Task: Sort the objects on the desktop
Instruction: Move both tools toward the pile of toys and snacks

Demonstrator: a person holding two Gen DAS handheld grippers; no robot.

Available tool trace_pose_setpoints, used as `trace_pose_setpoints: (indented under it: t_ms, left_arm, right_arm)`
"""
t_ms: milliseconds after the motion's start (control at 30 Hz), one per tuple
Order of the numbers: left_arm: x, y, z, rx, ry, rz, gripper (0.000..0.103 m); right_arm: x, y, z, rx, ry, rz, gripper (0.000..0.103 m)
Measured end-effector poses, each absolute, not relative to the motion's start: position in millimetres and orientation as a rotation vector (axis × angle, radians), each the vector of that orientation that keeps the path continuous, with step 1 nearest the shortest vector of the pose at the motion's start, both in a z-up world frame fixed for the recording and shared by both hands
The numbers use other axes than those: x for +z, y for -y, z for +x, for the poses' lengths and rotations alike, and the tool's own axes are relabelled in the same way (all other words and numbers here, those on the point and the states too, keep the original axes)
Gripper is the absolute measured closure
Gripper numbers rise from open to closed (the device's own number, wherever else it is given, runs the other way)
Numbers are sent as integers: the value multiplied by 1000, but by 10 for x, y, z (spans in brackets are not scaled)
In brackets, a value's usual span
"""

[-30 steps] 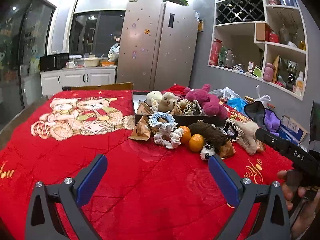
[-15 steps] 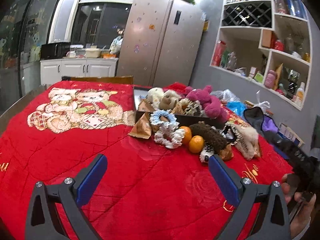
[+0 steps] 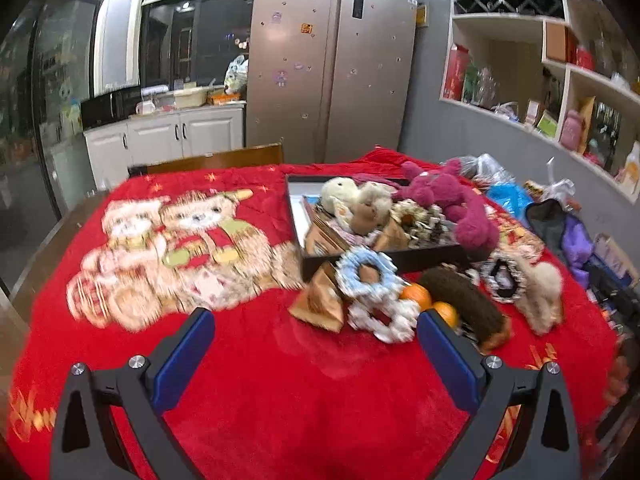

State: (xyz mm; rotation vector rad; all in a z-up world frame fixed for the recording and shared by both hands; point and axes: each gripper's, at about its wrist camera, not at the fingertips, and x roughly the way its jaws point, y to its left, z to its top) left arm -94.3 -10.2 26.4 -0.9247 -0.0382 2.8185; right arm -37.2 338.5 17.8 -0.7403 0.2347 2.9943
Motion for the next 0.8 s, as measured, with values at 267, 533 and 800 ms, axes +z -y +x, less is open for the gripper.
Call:
trace_pose_setpoints:
  t_ms: [267, 533, 800]
  left_arm:
    - [1, 73, -1479, 2792, 28, -1022, 0]
    - [-303, 53, -1747, 2771, 6, -1104, 0]
    - [-476, 71, -1968, 2719, 28, -1229, 0]
  right_arm:
    - [-25, -3429, -695, 2967, -156, -881, 0]
    - [-285, -3641, -946, 2987, -275, -942, 1]
    - [-454, -3551, -1111, 2991, -267, -1048, 12]
